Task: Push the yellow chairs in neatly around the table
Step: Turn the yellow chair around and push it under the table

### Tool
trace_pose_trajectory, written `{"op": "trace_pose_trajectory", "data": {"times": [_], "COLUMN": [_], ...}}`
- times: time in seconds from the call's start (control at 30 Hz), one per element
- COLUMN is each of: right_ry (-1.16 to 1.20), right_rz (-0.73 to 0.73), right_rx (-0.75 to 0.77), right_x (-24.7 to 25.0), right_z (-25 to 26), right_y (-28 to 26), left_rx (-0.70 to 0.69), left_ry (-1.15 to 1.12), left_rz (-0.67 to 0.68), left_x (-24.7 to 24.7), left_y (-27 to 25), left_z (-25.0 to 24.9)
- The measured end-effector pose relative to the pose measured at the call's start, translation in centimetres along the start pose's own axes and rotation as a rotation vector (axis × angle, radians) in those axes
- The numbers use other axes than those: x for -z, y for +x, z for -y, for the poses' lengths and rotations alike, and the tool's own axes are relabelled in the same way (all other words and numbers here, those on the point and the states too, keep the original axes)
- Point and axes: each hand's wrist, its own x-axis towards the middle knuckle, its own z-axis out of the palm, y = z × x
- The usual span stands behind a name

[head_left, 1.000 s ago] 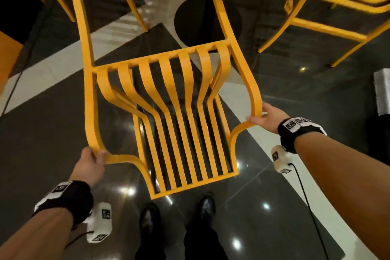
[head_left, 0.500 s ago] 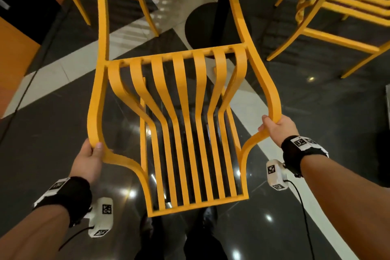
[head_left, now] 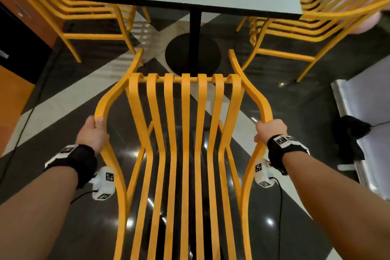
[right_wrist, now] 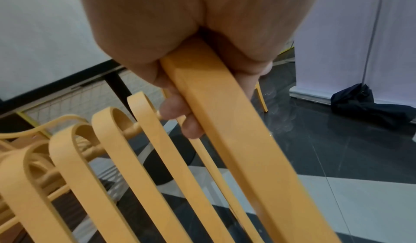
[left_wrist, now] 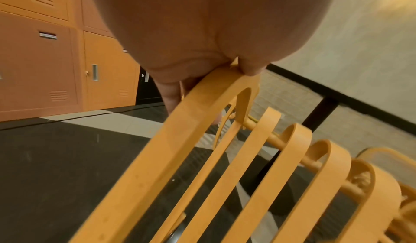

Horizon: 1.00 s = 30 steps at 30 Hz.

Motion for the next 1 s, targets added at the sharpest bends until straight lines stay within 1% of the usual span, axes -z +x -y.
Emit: {"op": "trace_pose_trajectory", "data": {"times": [0.1,0.17,0.2,0.23,0.3,0.33,0.37,0.4,0.47,0.5,0.53,0.57,0.67,0.73,0.8,0.87,0.97,1.0], "right_ry": [-0.068,-0.094,-0.08,-0.05,0.001,0.039,0.079,0.109,0.131,0.134,0.14,0.137,0.186,0.204,0.223,0.181,-0.16,-0.187], "right_rz": [0.004,0.055,0.07,0.074,0.08,0.08,0.077,0.077,0.064,0.057,0.052,0.054,0.035,0.04,0.028,-0.007,-0.062,-0.058], "right_rx": [-0.035,-0.047,-0.056,-0.092,-0.145,-0.152,-0.145,-0.134,-0.14,-0.145,-0.145,-0.14,-0.137,-0.137,-0.128,-0.091,0.007,0.047], "right_x": [2.0,3.3,3.9,4.2,4.6,4.6,4.6,4.8,5.1,5.1,5.2,5.1,4.4,4.4,4.3,4.5,3.5,3.1], "right_z": [1.7,2.5,2.6,2.8,3.2,3.5,4.0,4.6,5.6,5.9,6.3,6.5,6.8,7.1,7.2,7.3,6.2,5.6], "right_y": [-1.1,-1.5,-1.5,-1.4,-1.0,-0.6,-0.5,-0.5,0.4,1.2,1.5,1.7,2.6,2.8,2.9,2.7,2.1,0.8], "left_rx": [-0.027,-0.073,-0.118,-0.163,-0.205,-0.193,-0.148,-0.082,0.142,0.258,0.326,0.362,0.424,0.465,0.468,0.411,0.372,0.347], "left_ry": [0.083,0.104,0.089,0.076,0.117,0.182,0.28,0.391,0.568,0.619,0.65,0.657,0.595,0.561,0.592,0.627,0.714,0.748], "left_rz": [-0.015,-0.007,-0.015,-0.037,-0.031,0.009,0.087,0.211,0.523,0.642,0.711,0.724,0.606,0.574,0.601,0.647,0.743,0.781], "left_x": [1.0,1.3,1.2,0.8,-1.1,-2.5,-4.0,-5.7,-8.6,-9.7,-10.6,-11.3,-12.5,-12.7,-12.4,-12.0,-12.0,-11.5], "left_y": [1.3,0.7,-0.1,-1.2,-3.6,-5.0,-6.3,-7.9,-11.1,-12.6,-14.0,-15.1,-16.2,-15.7,-15.0,-14.5,-13.9,-13.7], "left_z": [-2.8,-4.9,-5.6,-5.7,-3.4,-1.4,0.8,3.2,7.6,9.7,11.6,12.9,15.6,16.2,17.0,17.0,16.4,15.4]}}
